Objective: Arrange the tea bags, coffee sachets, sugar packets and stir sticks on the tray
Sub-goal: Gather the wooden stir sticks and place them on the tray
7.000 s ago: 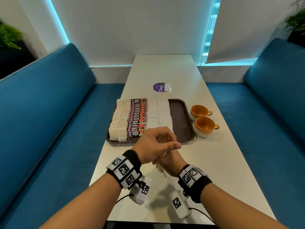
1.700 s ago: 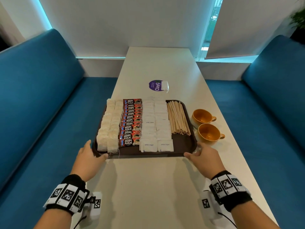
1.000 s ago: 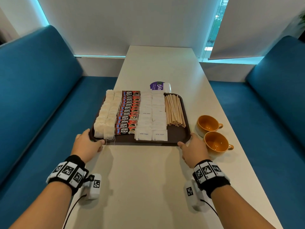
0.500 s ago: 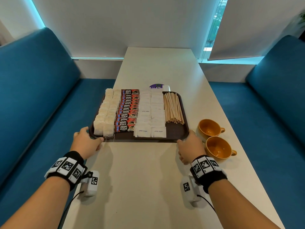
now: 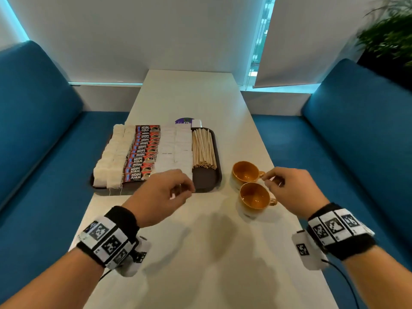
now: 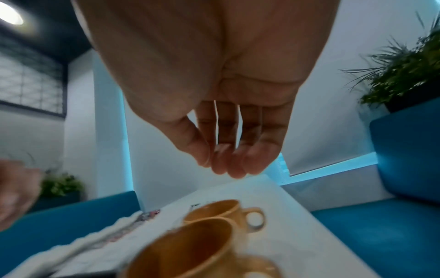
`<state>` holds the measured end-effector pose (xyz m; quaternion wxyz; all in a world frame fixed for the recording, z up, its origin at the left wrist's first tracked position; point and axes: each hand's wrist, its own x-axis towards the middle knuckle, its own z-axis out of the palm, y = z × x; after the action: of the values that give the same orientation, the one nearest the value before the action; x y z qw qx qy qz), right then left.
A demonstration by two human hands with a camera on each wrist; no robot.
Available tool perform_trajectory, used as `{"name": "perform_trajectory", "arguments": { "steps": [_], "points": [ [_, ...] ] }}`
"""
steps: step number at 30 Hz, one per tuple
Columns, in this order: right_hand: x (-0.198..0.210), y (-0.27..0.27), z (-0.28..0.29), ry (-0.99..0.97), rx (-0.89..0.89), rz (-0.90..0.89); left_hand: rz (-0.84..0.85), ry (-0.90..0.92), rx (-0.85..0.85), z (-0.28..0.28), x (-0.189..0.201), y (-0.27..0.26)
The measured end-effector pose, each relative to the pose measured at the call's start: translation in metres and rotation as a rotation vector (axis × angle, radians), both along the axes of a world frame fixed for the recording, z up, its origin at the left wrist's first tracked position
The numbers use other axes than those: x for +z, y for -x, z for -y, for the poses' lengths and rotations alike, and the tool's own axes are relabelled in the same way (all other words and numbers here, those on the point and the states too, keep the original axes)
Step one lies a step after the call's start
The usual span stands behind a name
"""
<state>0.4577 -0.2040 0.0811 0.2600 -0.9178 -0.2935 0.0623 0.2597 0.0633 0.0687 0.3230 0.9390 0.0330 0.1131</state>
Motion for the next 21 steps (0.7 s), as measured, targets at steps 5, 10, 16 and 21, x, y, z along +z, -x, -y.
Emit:
{"name": "perform_trajectory", "arguments": {
  "steps": [5, 10, 16, 21],
  "points": [
    [-0.021, -0.064, 0.008, 0.179, 0.122, 0.035, -0.187, -0.047, -0.259, 0.047, -0.031, -0.036],
    [-0.041, -0.093, -0.007, 0.192, 0.324, -0.027, -0.319, -0.131, -0.376, 0.079, -0.05, -0.066],
    [-0.05, -0.104, -0.021, 0.177, 0.337, -0.079, -0.281, -0.109, -0.283, 0.088, -0.056, -0.083],
    [-0.054, -0.109, -0.032, 0.13, 0.278, -0.084, -0.243, -0.089, -0.155, 0.073, -0.059, -0.075]
  ]
}}
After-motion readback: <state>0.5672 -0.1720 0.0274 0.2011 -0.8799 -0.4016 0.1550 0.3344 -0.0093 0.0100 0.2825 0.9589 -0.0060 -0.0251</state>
